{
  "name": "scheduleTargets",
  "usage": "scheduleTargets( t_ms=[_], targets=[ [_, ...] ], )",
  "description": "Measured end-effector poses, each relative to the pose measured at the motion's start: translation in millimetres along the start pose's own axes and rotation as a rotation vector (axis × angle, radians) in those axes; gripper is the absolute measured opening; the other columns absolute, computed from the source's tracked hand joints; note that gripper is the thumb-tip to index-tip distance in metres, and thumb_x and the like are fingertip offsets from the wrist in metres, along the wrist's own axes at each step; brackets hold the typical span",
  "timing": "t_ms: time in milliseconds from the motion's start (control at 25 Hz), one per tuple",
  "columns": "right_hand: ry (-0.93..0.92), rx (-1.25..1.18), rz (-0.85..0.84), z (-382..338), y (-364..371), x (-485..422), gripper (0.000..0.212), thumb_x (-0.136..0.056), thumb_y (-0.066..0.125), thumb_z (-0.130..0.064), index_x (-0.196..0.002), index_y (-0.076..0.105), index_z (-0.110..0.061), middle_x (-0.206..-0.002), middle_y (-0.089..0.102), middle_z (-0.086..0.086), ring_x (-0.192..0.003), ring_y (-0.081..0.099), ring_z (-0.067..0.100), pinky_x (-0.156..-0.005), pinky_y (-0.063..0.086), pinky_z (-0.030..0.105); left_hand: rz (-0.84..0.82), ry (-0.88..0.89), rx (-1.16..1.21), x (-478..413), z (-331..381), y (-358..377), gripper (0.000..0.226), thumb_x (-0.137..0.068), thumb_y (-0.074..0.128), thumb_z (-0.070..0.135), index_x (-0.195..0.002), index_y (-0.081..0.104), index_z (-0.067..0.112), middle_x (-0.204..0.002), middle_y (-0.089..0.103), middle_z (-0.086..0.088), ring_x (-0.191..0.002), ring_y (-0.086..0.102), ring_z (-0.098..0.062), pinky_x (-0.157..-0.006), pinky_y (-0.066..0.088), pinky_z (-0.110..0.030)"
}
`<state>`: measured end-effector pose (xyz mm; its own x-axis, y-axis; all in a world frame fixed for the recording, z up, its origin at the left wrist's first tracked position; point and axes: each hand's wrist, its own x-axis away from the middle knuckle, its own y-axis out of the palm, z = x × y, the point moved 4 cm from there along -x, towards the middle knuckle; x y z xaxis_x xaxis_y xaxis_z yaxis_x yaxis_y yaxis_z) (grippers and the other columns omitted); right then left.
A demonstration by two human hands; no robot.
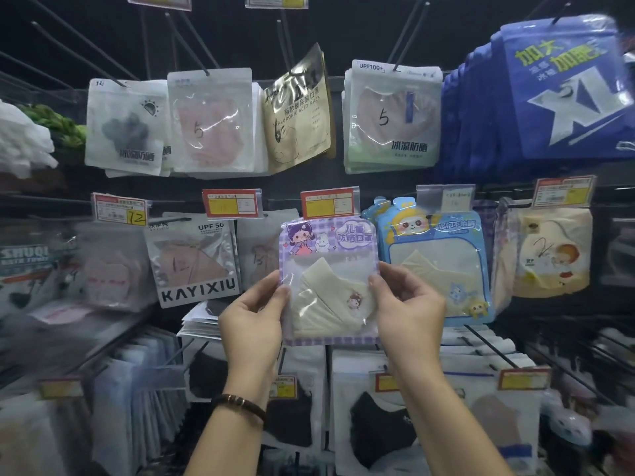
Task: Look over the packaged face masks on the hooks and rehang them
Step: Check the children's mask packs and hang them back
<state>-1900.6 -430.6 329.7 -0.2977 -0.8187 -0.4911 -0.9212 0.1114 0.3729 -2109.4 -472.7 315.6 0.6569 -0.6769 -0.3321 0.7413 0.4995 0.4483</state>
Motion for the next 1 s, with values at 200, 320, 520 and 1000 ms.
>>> scheduleTargets(
  t_ms=[200,320,520,1000],
  targets=[
    [-0.004,-0.146,0.005,-9,-8,9,0.018,-0.092,0.083,-0.003,-0.096,0.084,-0.02,-0.092,0.085,-0.002,-0.087,0.08,0.011,-0.077,0.062,0.021,-0.044,0.049,0.074,19,9,-7,0.025,-0.094,0.077,0.003,-0.11,0.082,0.021,-0.104,0.084,0.004,-0.101,0.08,-0.015,-0.089,0.063,-0.038],
    [0.055,-0.185,0.037,-8,-19,15,0.017,-0.093,0.081,-0.002,-0.096,0.084,-0.018,-0.093,0.085,-0.001,-0.09,0.081,0.011,-0.08,0.062,0.022,-0.074,0.045,0.096,29,3,-5,0.025,-0.094,0.076,0.002,-0.112,0.082,0.018,-0.106,0.084,-0.001,-0.102,0.08,-0.018,-0.094,0.061,-0.04],
    [0.17,-0.232,0.119,0,-62,15,0.013,-0.093,0.079,-0.001,-0.098,0.086,-0.011,-0.101,0.085,0.011,-0.106,0.08,0.032,-0.099,0.062,0.048,-0.142,-0.023,0.101,48,-25,21,0.026,-0.093,0.077,0.0,-0.109,0.082,0.02,-0.104,0.084,0.0,-0.102,0.08,-0.017,-0.101,0.059,-0.042],
    [0.069,-0.08,0.277,-16,-197,-48,0.009,-0.094,0.081,-0.008,-0.097,0.085,-0.015,-0.097,0.085,0.007,-0.101,0.081,0.032,-0.097,0.063,0.055,-0.226,0.127,-0.118,122,-56,143,0.029,-0.091,0.084,0.011,-0.108,0.083,0.034,-0.098,0.082,0.02,-0.088,0.078,-0.004,-0.086,0.062,-0.031]
  ],
)
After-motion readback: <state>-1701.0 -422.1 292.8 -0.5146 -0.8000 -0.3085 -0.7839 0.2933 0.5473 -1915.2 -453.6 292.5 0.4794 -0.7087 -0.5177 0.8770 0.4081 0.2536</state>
